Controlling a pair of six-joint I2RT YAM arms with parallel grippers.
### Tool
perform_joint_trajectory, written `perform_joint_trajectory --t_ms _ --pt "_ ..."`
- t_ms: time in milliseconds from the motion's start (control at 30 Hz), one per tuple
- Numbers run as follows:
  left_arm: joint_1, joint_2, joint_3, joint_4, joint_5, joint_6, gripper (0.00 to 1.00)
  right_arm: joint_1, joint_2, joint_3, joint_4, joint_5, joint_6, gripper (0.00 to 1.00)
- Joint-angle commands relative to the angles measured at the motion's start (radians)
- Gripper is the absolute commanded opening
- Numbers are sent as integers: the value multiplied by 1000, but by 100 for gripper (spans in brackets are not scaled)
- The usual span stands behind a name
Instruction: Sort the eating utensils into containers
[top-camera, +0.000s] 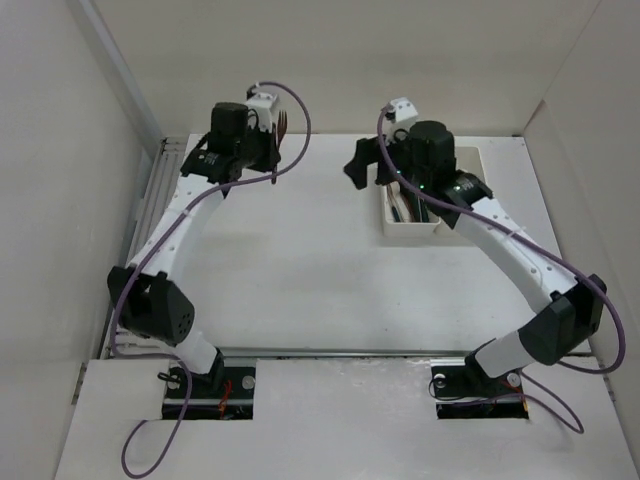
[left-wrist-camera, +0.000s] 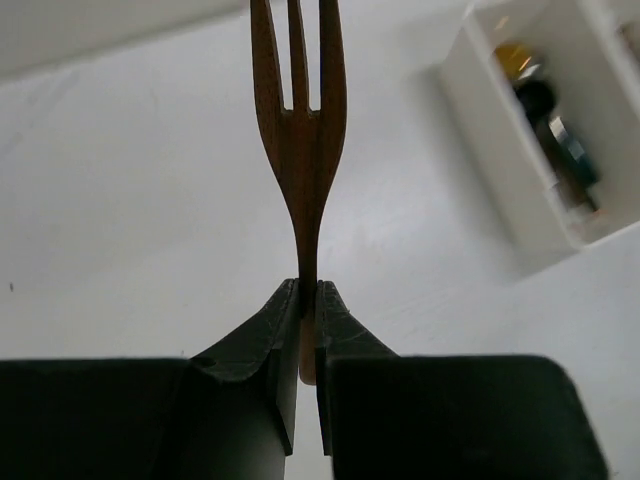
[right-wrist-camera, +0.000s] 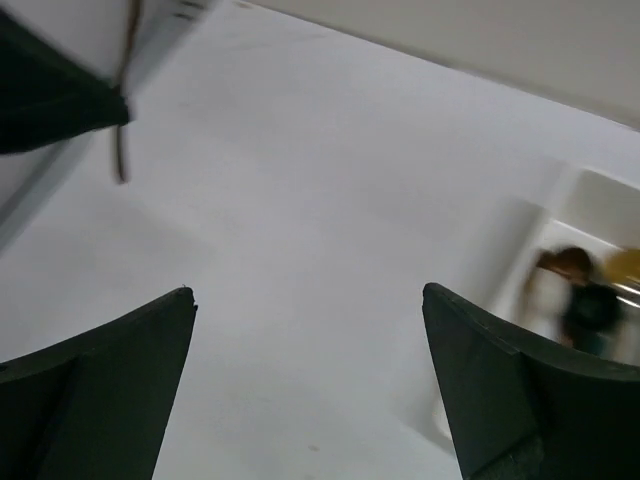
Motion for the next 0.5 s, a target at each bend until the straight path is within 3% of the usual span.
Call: perform_joint_trajectory --t_ms 0,100,200,467 --pt "-26 -96 72 78 60 -136 0 121 14 -48 272 -176 168 100" --pt "-26 -96 107 53 69 -254 0 186 75 -39 378 -185 274 98" --pt "-26 -96 108 30 78 -314 0 218 153 28 435 -199 347 87" --pt "-56 -116 77 10 78 -334 0 231 264 153 444 -151 380 74"
